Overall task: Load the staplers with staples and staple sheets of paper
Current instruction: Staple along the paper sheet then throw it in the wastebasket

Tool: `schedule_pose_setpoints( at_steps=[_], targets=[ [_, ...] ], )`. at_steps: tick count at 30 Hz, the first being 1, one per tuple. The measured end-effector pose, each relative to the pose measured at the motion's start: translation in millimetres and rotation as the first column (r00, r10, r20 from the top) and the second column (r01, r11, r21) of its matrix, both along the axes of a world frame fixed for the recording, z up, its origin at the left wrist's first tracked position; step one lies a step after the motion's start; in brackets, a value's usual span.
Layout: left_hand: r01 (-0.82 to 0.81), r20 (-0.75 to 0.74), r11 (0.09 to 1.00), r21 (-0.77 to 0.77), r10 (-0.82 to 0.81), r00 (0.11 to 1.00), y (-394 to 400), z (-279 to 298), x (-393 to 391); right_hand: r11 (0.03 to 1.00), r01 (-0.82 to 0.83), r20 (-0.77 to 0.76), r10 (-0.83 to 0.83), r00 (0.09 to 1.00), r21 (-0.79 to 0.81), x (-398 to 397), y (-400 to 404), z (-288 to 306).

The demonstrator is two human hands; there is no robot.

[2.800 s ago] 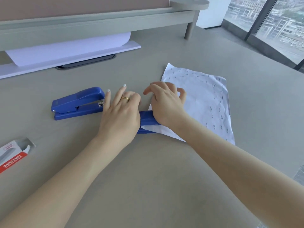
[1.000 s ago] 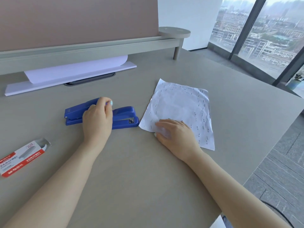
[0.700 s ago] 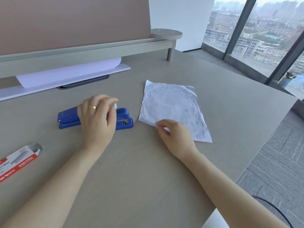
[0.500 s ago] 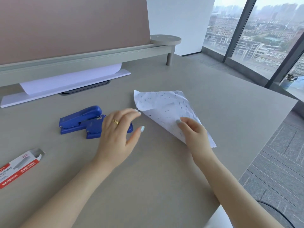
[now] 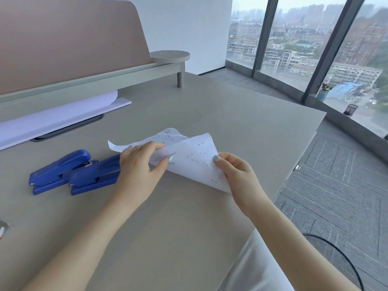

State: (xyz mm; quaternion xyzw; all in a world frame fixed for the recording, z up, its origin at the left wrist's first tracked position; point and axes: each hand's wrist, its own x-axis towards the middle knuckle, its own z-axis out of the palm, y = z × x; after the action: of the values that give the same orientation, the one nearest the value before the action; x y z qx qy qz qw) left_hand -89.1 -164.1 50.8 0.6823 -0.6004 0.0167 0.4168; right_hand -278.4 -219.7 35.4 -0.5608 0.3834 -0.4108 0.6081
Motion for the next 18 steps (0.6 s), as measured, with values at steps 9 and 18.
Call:
schedule_pose_setpoints(
  at_steps=[9,18],
  targets=[
    [-0.007,0.198,1.0,-0.013,0.009,0.98,-43.7,17.4,-13.8,0.825,0.513,0.179,-0.482,0.858,-0.237,-63.2,-9.3,13.9],
    [0.279,0.363,0.96,-0.035,-0.248,0.898,-74.2,36.4,-125.9,0.597,0.785,0.032,-0.792,0.609,-0.166,-153.8,-23.5,-10.1]
  ],
)
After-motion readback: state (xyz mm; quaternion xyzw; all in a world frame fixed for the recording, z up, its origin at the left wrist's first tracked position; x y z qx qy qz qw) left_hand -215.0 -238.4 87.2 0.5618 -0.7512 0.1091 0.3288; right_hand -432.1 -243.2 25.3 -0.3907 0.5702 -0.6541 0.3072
